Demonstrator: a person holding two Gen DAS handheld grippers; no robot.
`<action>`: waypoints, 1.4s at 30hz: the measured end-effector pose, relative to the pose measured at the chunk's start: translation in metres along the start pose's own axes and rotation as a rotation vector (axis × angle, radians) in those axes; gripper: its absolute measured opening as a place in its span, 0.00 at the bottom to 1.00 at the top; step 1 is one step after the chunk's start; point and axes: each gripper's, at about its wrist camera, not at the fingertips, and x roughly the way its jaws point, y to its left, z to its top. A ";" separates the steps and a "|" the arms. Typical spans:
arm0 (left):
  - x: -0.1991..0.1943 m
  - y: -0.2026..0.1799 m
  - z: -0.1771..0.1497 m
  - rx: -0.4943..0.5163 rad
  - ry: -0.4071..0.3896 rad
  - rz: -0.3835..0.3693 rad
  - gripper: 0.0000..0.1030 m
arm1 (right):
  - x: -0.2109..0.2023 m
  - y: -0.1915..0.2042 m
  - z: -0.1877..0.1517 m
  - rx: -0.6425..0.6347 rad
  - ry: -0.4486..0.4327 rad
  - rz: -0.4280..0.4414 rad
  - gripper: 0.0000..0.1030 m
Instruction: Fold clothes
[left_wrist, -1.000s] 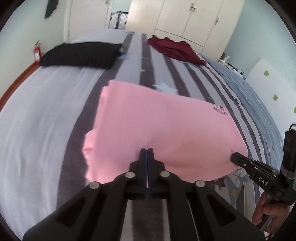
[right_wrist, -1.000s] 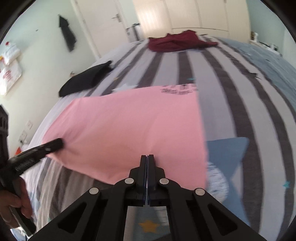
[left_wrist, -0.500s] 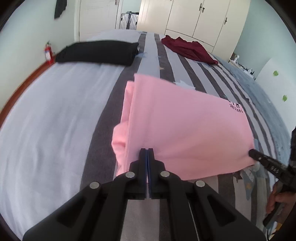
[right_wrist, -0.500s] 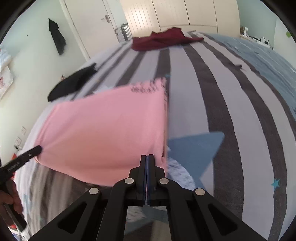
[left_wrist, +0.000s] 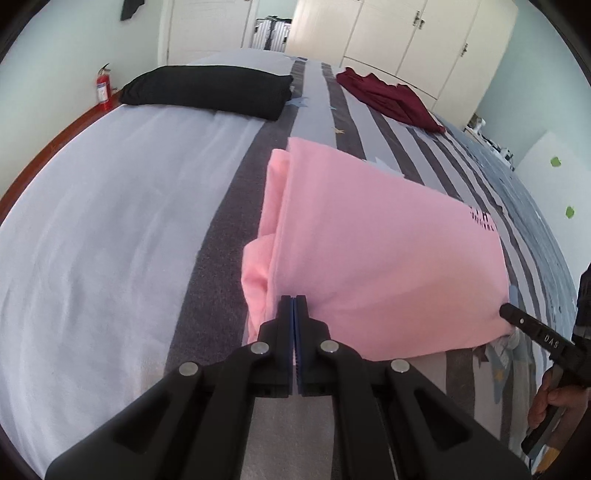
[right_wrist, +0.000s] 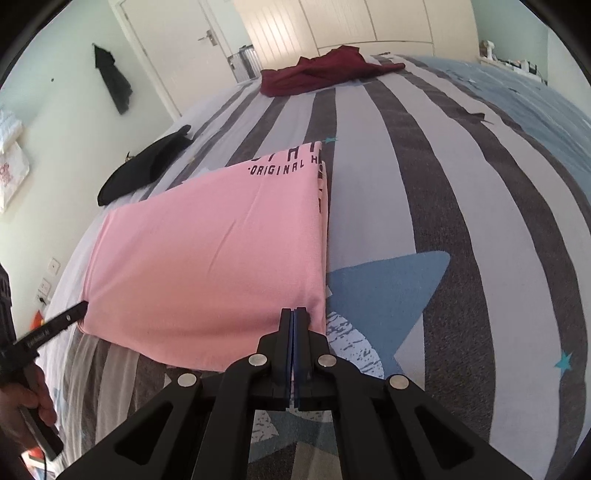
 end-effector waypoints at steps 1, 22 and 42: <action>-0.002 -0.001 0.002 0.002 -0.003 0.008 0.02 | -0.001 0.001 0.002 -0.009 0.003 -0.007 0.00; 0.085 -0.040 0.111 0.110 -0.037 0.061 0.02 | 0.065 0.042 0.110 -0.082 -0.054 -0.028 0.05; 0.076 0.013 0.102 0.024 -0.051 0.111 0.03 | 0.061 0.006 0.100 -0.088 -0.093 -0.051 0.00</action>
